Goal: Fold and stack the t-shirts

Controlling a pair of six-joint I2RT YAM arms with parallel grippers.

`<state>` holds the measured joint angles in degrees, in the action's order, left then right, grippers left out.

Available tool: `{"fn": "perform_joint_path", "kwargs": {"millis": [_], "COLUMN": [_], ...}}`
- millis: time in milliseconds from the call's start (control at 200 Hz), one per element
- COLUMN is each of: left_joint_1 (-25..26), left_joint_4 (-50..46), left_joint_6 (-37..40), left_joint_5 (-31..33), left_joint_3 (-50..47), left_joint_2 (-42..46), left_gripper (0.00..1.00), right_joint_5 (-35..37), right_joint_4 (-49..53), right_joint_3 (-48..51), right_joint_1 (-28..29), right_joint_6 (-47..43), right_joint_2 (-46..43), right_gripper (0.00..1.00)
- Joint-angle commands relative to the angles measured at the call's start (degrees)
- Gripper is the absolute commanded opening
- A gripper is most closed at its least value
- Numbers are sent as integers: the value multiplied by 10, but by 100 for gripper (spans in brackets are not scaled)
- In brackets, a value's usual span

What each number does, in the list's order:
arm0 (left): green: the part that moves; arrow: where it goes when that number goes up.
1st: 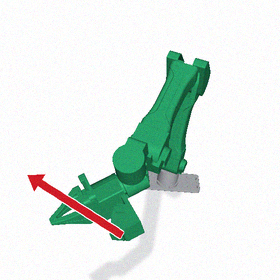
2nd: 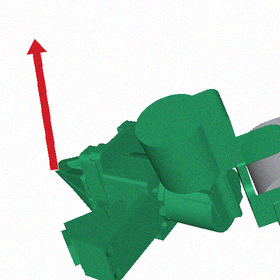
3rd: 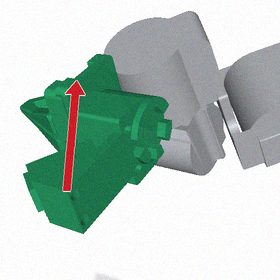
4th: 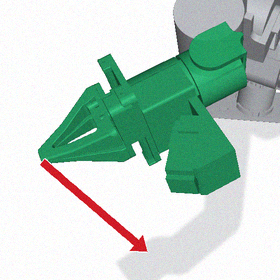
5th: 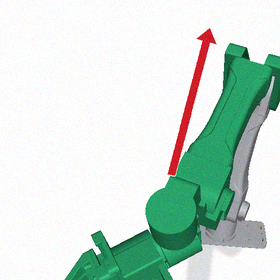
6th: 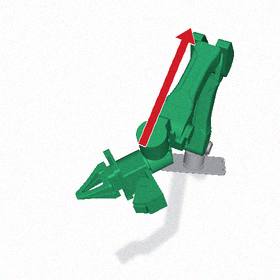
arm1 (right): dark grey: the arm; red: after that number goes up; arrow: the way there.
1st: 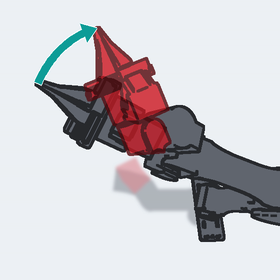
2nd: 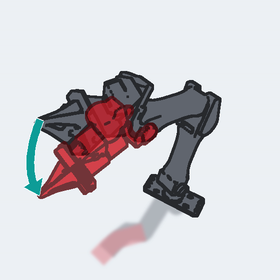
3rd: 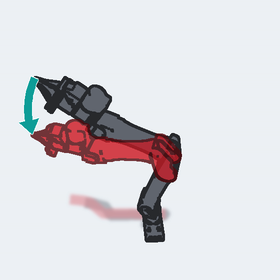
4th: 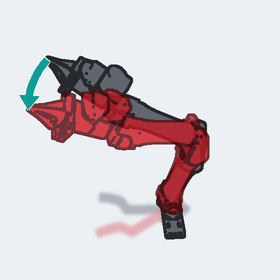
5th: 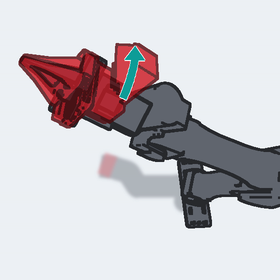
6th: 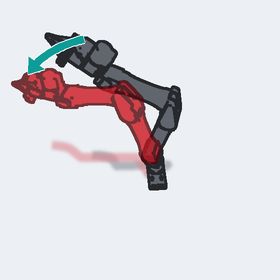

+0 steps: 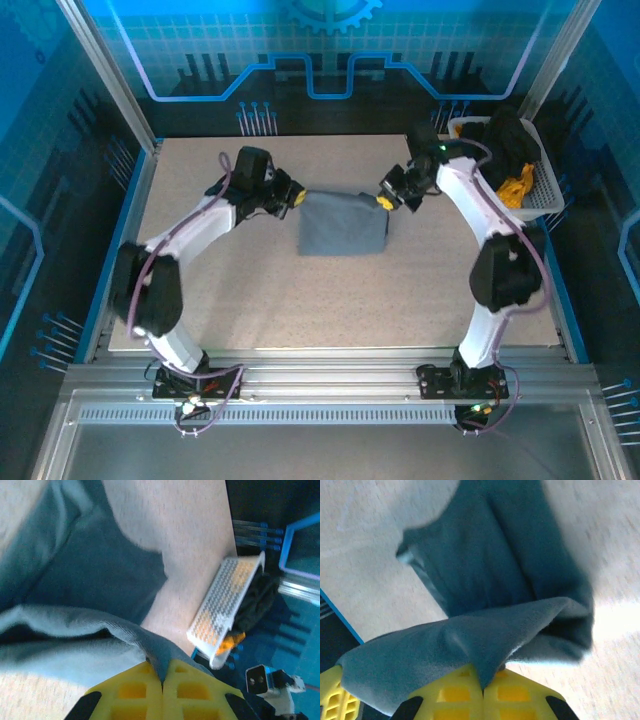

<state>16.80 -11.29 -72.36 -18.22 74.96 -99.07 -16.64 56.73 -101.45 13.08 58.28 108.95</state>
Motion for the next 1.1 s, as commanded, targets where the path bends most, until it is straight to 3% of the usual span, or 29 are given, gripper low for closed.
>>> {"fn": "perform_joint_path", "kwargs": {"millis": [0, 20, 90, 140, 225, 300, 405, 500, 620, 685, 940, 1095], "left_joint_1": [-21, -24, -32, -34, -29, -15, 36, 109, 199, 232, 259, 260], "left_joint_4": [5, 8, 17, -16, -61, -68, -32, 53, 169, 215, 291, 306], "left_joint_6": [34, 37, 46, 61, 82, 68, -2, -121, -265, -320, -405, -437], "left_joint_5": [-6, -10, -25, -15, 20, 43, 65, 81, 144, 197, 267, 276], "left_joint_3": [71, 86, 135, 168, 177, 126, 7, -99, -167, -172, -88, -54], "left_joint_2": [-99, -123, -175, -190, -164, -107, -19, 28, 15, -11, -154, -216], "left_gripper": [0, 4, 32, 40, 49, 58, 62, 63, 68, 72, 74, 61], "right_joint_5": [1, -2, -27, -18, 0, 9, 18, 13, -21, -41, -62, -62], "right_joint_4": [12, 17, 24, 43, 78, 77, 18, -94, -228, -265, -239, -210], "right_joint_3": [-109, -133, -209, -263, -322, -295, -139, 77, 305, 379, 478, 480], "right_joint_1": [-19, -21, -28, -31, -36, -39, -39, -38, -36, -38, -49, -55], "right_joint_6": [-31, -35, -55, -75, -110, -134, -146, -123, -84, -65, -75, -84], "right_joint_2": [122, 146, 215, 240, 253, 209, 87, -61, -234, -293, -413, -434], "right_gripper": [6, 12, 34, 47, 57, 58, 58, 57, 58, 59, 59, 58]}}
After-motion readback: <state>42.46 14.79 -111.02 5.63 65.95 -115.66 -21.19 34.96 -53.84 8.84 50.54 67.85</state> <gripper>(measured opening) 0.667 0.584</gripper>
